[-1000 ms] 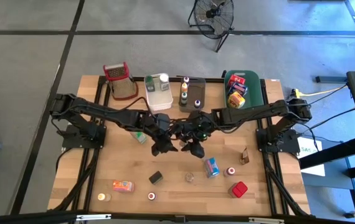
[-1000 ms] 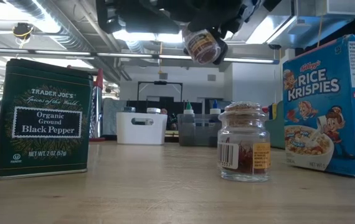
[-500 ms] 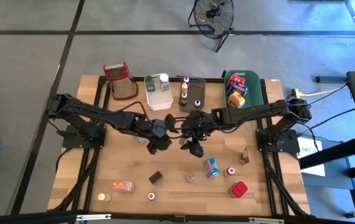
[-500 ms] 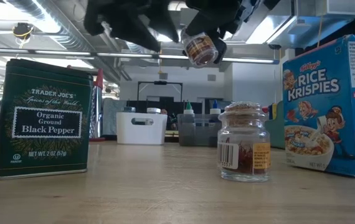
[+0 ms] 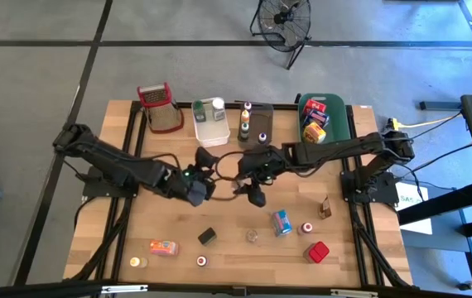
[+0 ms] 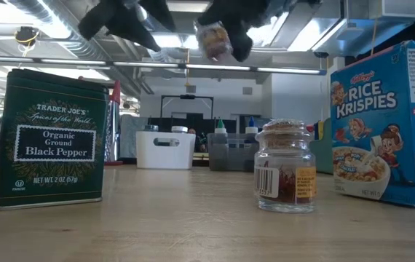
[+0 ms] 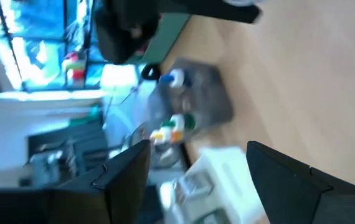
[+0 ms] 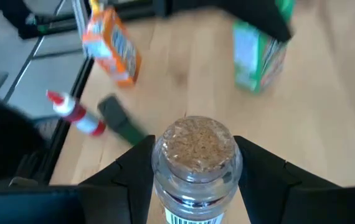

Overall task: Pick & Place Kitchen Items
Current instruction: Put the transparent seasoning into the white bin

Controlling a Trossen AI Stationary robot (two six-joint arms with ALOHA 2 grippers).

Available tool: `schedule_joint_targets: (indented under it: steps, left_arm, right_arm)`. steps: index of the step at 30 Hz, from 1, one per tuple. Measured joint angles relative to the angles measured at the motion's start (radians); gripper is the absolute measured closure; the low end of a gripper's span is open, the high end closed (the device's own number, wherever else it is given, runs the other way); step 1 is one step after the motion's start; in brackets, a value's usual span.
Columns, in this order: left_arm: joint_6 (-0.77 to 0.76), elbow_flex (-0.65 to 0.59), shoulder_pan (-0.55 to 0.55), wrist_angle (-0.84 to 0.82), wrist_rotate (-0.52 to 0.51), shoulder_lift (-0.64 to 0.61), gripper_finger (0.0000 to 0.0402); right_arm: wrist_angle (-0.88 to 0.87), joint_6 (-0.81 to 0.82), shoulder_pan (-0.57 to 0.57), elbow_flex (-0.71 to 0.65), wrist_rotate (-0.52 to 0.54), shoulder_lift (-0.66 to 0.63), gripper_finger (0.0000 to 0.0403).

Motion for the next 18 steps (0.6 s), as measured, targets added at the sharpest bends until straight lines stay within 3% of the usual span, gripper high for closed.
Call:
schedule_joint_targets:
  steps: [8,18]
  left_arm:
    - [-0.183,0.000,-0.123,-0.161,-0.232,-0.001,0.0139]
    - [-0.301,0.000,-0.245,-0.142,-0.490,-0.001,0.0139]
  right_arm:
    - [0.079,-0.076,0.000,0.096,0.035,0.000,0.0217]
    - [0.201,-0.142,0.001,0.163,0.027,-0.002,0.0217]
